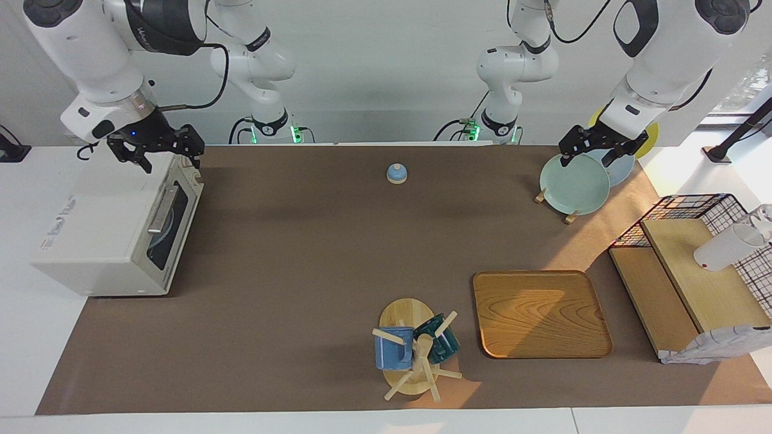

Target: Put eggplant into oven

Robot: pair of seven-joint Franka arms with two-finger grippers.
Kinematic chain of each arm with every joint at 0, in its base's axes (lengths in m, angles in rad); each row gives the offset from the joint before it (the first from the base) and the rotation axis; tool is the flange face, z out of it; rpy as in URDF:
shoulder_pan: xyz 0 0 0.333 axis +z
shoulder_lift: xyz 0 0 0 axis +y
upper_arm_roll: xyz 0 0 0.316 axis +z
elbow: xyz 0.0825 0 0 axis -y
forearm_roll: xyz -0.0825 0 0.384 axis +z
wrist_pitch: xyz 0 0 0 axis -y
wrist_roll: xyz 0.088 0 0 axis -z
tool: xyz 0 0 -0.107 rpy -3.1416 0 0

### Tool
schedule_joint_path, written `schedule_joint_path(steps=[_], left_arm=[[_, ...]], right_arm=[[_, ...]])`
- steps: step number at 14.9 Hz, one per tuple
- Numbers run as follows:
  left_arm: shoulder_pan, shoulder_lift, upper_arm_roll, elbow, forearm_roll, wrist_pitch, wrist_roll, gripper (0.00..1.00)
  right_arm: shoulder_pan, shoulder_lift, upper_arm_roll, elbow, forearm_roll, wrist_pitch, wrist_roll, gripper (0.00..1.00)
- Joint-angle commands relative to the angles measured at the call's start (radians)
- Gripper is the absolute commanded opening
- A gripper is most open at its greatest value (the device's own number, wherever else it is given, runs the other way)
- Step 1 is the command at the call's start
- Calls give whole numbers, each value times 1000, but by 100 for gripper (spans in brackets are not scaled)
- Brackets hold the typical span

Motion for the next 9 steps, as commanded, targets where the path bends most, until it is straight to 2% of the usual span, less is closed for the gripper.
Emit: schedule_joint_path(steps=[1, 3, 5, 9], left_arm=[[10, -25, -7, -25, 16, 4, -2, 100], [10, -25, -7, -25, 16, 4, -2, 100], [10, -25, -7, -25, 16, 4, -2, 100], [10, -25, -7, -25, 16, 4, -2, 100]], right_arm=[[-8, 23, 10, 28, 30, -10, 26, 100], [22, 14, -10, 19, 27, -22, 20, 100], [81, 17, -66, 28, 8, -28, 25, 100], [76, 25, -68, 40, 1, -25, 29, 100]])
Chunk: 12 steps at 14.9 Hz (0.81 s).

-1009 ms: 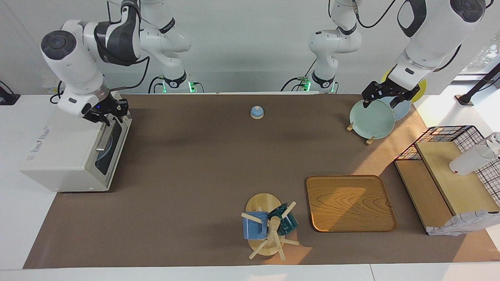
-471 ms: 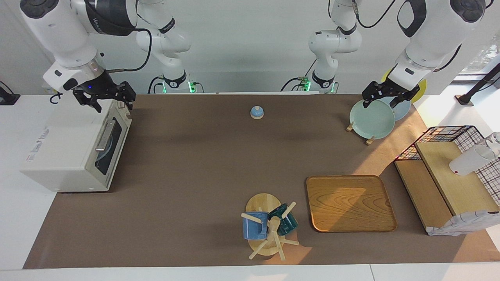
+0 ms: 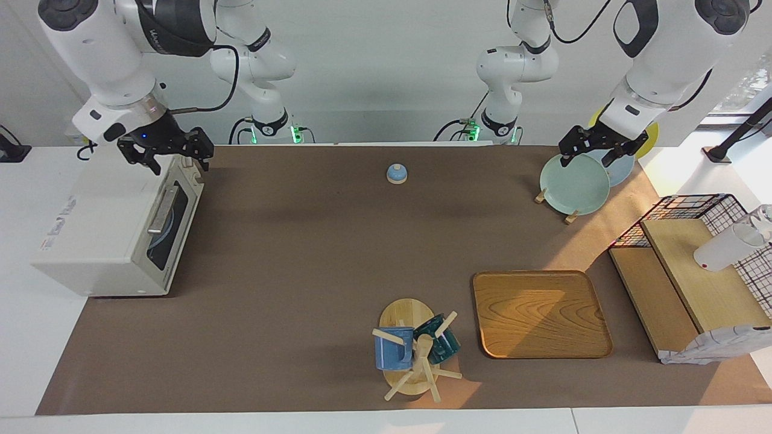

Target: Put eggplant into oven

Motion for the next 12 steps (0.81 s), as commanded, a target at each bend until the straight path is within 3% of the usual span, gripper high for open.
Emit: schedule_joint_path(steps=[1, 12], left_arm=[[10, -25, -7, -23, 16, 4, -2, 100], [10, -25, -7, -25, 16, 4, -2, 100]], right_arm=[[0, 16, -9, 30, 3, -19, 12, 100], [0, 7, -9, 27, 28, 5, 39, 100]])
